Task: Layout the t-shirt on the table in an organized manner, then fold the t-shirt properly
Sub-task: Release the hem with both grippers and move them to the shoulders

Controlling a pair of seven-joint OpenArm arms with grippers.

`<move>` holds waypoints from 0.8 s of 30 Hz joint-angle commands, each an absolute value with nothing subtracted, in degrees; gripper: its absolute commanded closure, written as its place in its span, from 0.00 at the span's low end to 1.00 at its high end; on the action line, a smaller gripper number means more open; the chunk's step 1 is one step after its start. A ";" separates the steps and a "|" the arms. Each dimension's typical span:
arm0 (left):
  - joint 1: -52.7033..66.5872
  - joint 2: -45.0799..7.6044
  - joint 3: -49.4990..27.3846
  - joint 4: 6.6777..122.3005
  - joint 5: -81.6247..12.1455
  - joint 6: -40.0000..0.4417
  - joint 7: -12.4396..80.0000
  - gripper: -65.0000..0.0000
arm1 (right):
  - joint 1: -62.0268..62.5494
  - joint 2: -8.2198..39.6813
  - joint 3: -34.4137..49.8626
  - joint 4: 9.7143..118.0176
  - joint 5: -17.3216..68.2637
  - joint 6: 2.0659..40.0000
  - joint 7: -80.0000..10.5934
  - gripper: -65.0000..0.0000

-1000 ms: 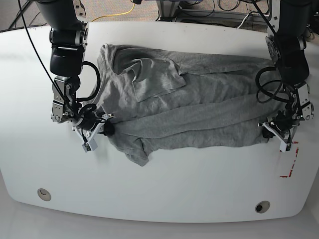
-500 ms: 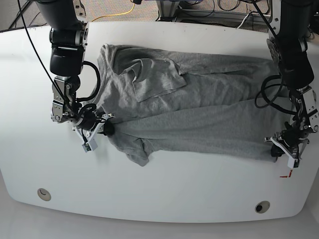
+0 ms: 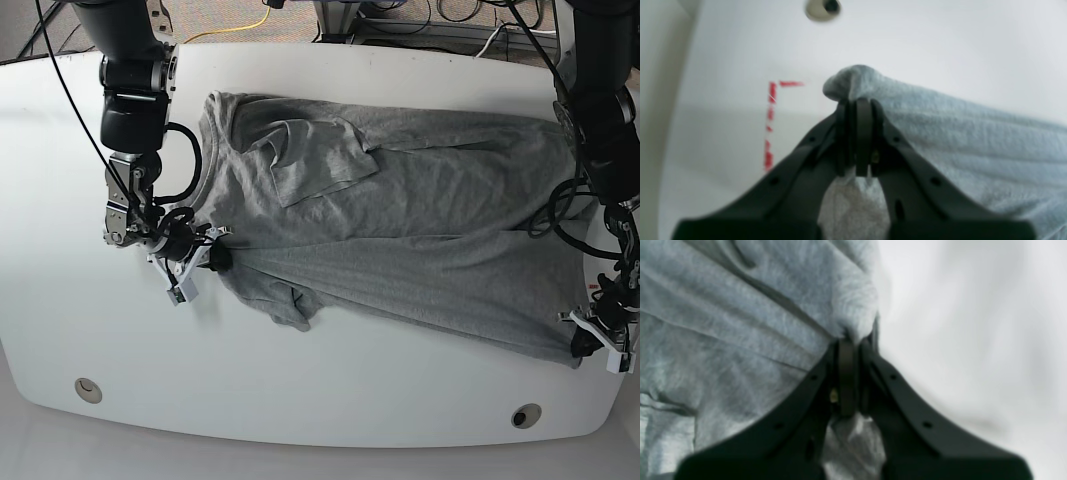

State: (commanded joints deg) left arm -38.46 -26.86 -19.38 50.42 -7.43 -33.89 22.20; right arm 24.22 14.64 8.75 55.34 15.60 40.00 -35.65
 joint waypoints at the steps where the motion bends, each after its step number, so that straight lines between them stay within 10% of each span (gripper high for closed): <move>1: -38.81 -27.03 -19.38 50.42 -7.43 -33.89 22.02 0.99 | 24.22 14.64 8.75 55.78 15.60 40.00 -35.65 1.00; 24: -41.19 -28.97 -19.12 50.33 -7.43 -33.89 20.35 0.99 | 31.87 14.29 8.66 62.02 15.25 40.00 -39.08 0.96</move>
State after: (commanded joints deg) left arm -41.19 -28.97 -19.12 50.33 -7.43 -33.89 20.35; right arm 31.87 14.29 8.66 62.02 15.25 40.00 -39.08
